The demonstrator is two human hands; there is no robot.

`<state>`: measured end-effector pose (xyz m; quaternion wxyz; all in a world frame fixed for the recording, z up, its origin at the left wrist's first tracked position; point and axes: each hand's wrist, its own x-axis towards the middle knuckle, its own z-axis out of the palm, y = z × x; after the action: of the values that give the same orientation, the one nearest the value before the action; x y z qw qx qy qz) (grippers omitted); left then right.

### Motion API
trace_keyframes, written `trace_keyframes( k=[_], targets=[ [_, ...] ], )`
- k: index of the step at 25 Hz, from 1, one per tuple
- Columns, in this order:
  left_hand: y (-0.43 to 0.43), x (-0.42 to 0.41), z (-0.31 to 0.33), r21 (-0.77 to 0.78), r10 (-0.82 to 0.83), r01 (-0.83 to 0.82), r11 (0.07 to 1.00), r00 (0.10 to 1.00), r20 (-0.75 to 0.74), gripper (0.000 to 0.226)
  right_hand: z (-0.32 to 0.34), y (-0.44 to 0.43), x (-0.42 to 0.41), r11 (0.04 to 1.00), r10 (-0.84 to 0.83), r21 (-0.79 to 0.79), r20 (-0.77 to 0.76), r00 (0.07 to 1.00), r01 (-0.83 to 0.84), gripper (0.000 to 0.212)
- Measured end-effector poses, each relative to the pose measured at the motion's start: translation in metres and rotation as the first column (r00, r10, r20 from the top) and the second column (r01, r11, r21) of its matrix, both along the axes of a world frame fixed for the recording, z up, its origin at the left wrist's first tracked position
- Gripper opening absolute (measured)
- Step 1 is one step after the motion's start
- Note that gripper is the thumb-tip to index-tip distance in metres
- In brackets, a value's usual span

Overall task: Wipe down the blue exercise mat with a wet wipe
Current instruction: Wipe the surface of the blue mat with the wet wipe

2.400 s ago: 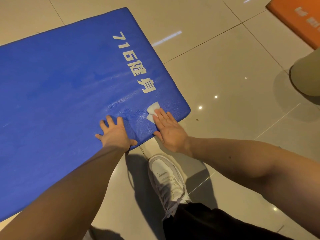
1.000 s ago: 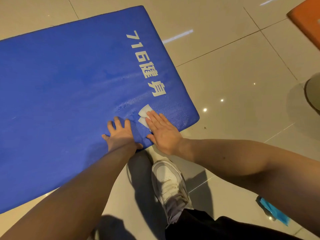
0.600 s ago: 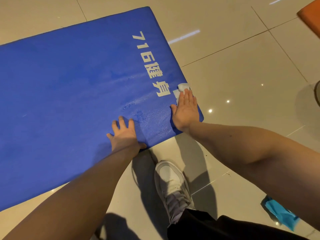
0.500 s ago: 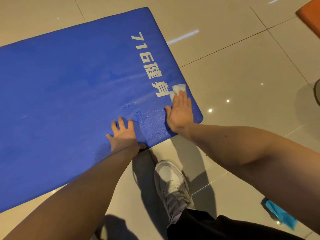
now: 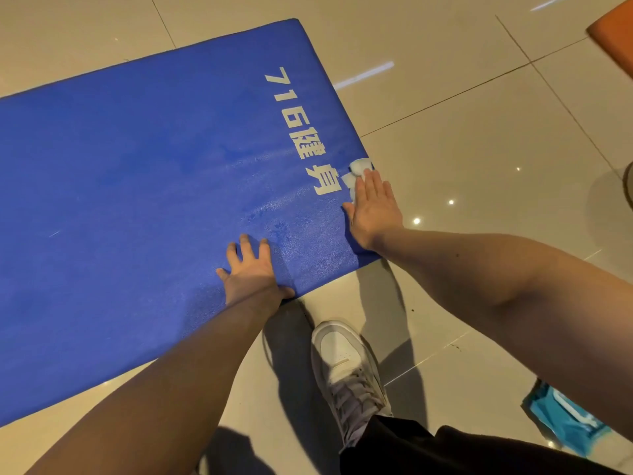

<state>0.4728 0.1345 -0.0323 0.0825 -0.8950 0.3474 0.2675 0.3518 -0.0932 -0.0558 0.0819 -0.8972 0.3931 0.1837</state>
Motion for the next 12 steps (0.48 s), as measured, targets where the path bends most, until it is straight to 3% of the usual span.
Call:
trace_keyframes(
  k=[4,9,12],
  targets=[
    [-0.002,0.0,-0.001,0.024,-0.014,0.014,1.0,1.0,0.011,0.112,0.001,0.027,0.022,0.992,-0.126,0.035,0.054,0.991,0.124,0.07],
    [-0.005,0.001,0.0,0.06,-0.032,0.03,0.998,0.999,0.028,0.115,-0.001,0.091,0.029,0.947,0.281,0.127,0.11,0.953,-0.294,0.069],
    [-0.004,0.002,0.003,0.064,-0.057,0.055,0.996,0.998,0.026,0.114,-0.004,0.067,0.025,0.926,0.358,0.088,0.108,0.927,-0.368,0.068]
  ],
)
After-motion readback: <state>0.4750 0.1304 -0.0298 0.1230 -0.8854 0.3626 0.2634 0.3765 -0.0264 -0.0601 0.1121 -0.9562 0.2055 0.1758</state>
